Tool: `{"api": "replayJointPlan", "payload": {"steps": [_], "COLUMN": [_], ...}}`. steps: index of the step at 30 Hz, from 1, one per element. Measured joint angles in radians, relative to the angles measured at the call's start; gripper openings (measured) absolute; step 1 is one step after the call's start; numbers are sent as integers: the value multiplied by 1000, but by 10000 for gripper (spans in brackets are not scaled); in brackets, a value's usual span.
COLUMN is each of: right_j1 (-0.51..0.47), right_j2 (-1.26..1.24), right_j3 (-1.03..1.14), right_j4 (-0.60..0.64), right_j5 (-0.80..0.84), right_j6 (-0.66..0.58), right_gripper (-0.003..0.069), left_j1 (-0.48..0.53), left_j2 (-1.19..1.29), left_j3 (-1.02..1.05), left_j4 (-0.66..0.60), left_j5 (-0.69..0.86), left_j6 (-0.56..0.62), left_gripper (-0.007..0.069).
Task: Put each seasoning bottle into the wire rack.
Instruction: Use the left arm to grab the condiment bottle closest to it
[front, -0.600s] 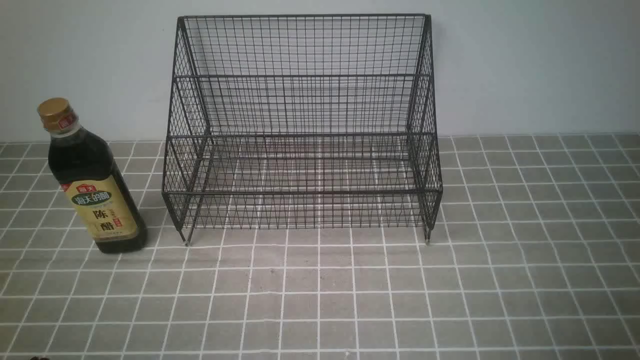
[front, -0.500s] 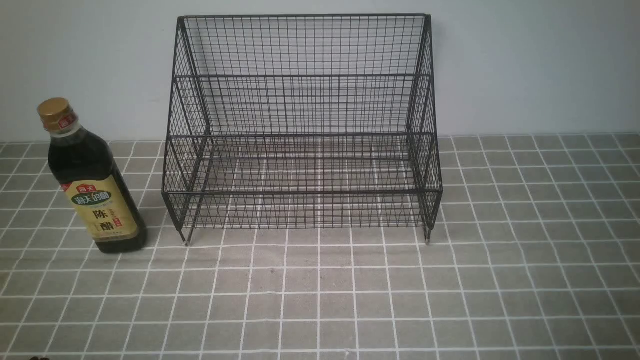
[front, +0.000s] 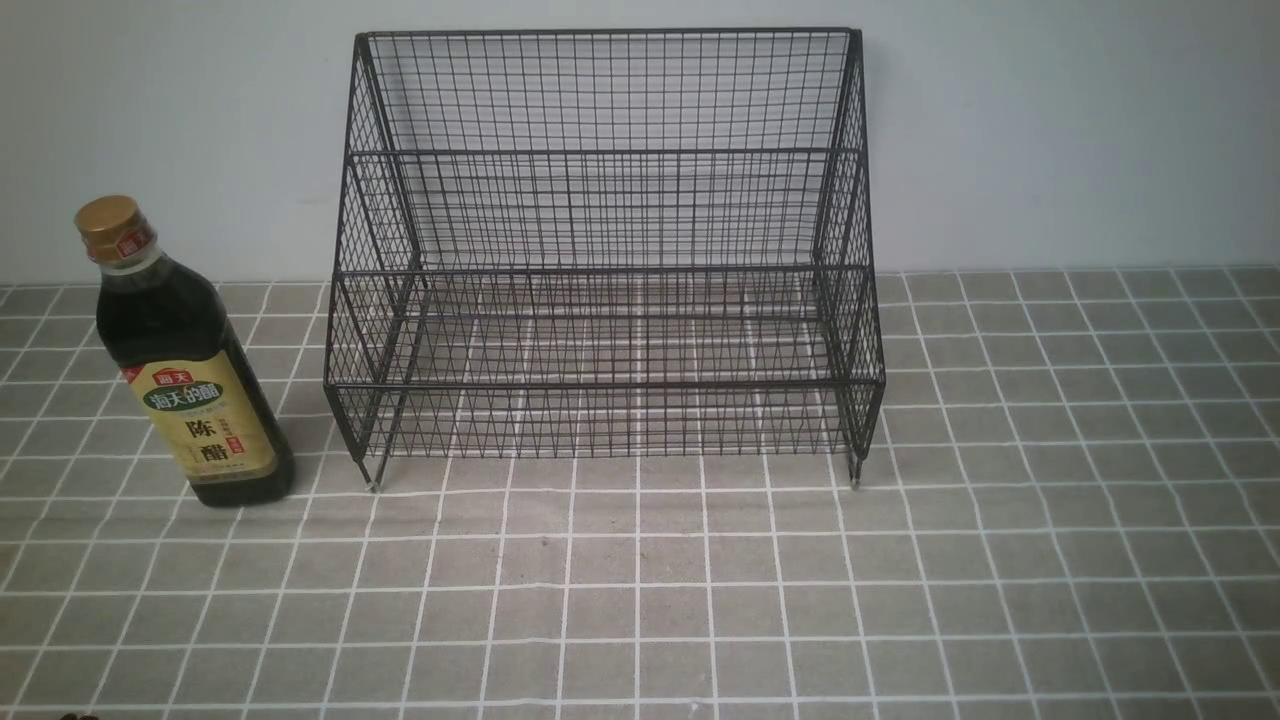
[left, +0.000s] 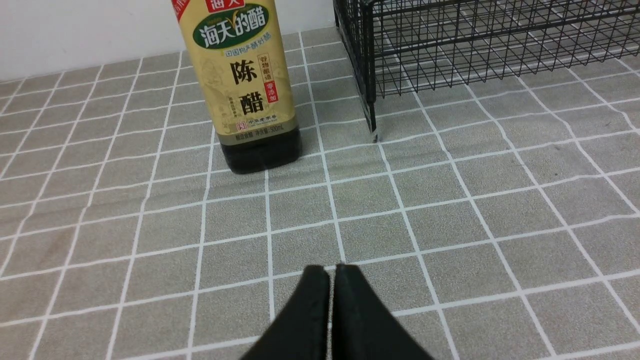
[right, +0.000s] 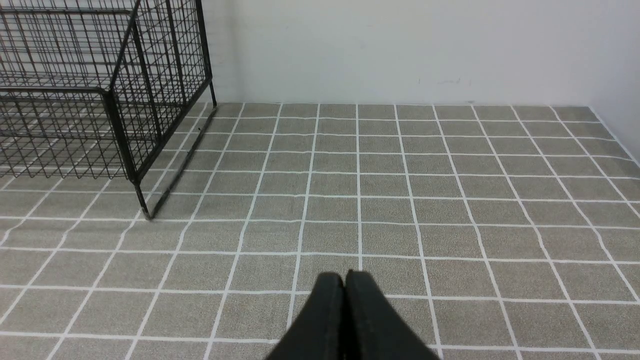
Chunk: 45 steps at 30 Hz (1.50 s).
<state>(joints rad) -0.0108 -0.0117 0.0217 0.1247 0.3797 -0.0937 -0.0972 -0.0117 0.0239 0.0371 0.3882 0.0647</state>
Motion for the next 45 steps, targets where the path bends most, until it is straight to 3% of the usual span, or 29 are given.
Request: {"api": "replayJointPlan", "payload": {"steps": [13, 16, 20, 23, 30, 37, 39, 44, 45], "right_j1": [0, 0, 0, 0, 0, 0, 0, 0, 0], "right_j2": [0, 0, 0, 0, 0, 0, 0, 0, 0], "right_j3": [0, 0, 0, 0, 0, 0, 0, 0, 0], "right_j4": [0, 0, 0, 0, 0, 0, 0, 0, 0], "right_j5": [0, 0, 0, 0, 0, 0, 0, 0, 0], "right_j6": [0, 0, 0, 0, 0, 0, 0, 0, 0], "right_gripper": [-15, -15, -15, -15, -15, -15, -15, -15, -15], "left_j1": [0, 0, 0, 0, 0, 0, 0, 0, 0], "left_j2": [0, 0, 0, 0, 2, 245, 344, 628, 704], "left_j3": [2, 6, 6, 6, 6, -44, -85, -212, -261], "left_j4": [71, 5, -221, -308, -357, -342, -341, -344, -346], "left_j5": [-15, -108, -334, -437, -657, -750, -781, -899, -926], "left_j6": [40, 2, -118, -146, -137, 12, 47, 95, 97], "left_gripper": [-7, -7, -7, -7, -7, 1, 20, 150, 213]}}
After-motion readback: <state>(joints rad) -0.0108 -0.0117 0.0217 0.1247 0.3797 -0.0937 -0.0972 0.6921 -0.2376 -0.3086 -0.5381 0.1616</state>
